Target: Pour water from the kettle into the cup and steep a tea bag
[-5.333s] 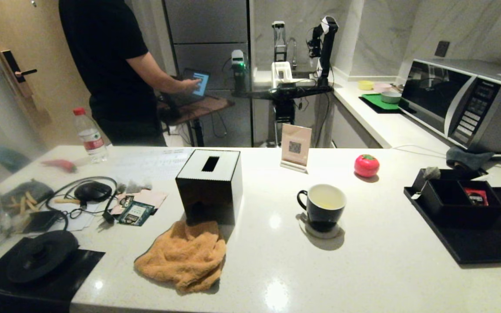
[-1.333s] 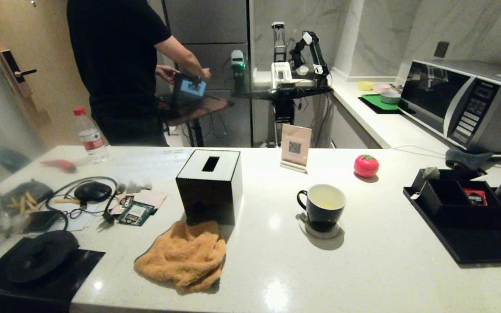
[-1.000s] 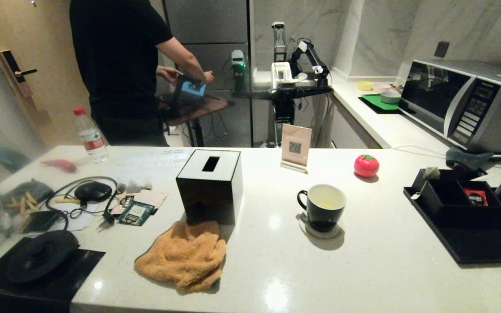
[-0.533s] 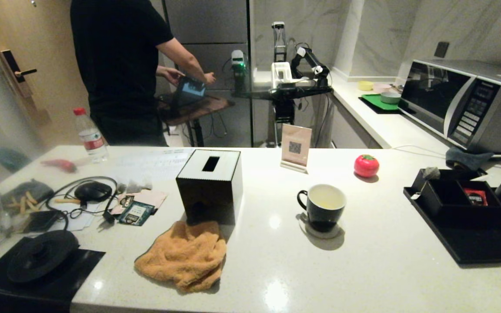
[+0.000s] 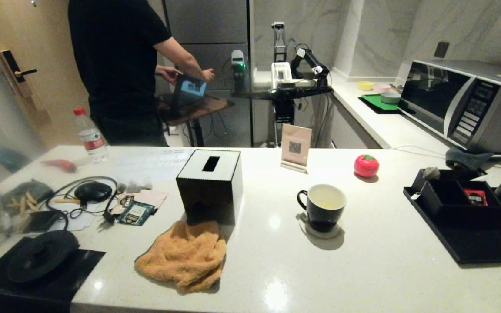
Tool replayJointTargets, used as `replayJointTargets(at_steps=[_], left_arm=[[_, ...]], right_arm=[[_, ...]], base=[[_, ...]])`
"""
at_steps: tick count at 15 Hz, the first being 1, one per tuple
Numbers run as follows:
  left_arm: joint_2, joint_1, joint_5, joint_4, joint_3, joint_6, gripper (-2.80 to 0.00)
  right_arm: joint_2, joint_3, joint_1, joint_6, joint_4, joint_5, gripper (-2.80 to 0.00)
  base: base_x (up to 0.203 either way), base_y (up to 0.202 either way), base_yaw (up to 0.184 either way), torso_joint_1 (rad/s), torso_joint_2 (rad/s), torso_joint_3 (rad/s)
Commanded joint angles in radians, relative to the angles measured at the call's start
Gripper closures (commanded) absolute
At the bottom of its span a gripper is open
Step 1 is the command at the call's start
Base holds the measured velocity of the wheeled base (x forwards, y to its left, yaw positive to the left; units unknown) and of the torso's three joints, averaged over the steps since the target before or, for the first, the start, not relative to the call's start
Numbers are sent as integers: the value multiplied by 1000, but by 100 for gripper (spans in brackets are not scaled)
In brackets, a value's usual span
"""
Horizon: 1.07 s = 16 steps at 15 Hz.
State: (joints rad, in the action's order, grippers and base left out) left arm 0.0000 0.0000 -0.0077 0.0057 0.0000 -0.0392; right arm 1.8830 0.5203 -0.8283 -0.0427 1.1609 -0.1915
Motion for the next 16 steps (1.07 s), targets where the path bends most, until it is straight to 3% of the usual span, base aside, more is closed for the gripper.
replayJointTargets(at_steps=[1,8,13,16], left_arm=[[0,0,0,0,0,-1,0],[0,0,0,0,0,-1,0],[0,0,0,0,0,-1,0],[0,0,0,0,0,-1,0]], right_arm=[[-67,-67,1,-2,7,15,0],[-184,-144,1,-5,-14,52,0],[-308,-258,4,-67,-27,166,0],[-375,-309,55,-68,-42,176,0]], base=[[0,0,0,0,0,0],[0,0,0,0,0,0],[0,0,0,0,0,0],[0,0,0,0,0,0]])
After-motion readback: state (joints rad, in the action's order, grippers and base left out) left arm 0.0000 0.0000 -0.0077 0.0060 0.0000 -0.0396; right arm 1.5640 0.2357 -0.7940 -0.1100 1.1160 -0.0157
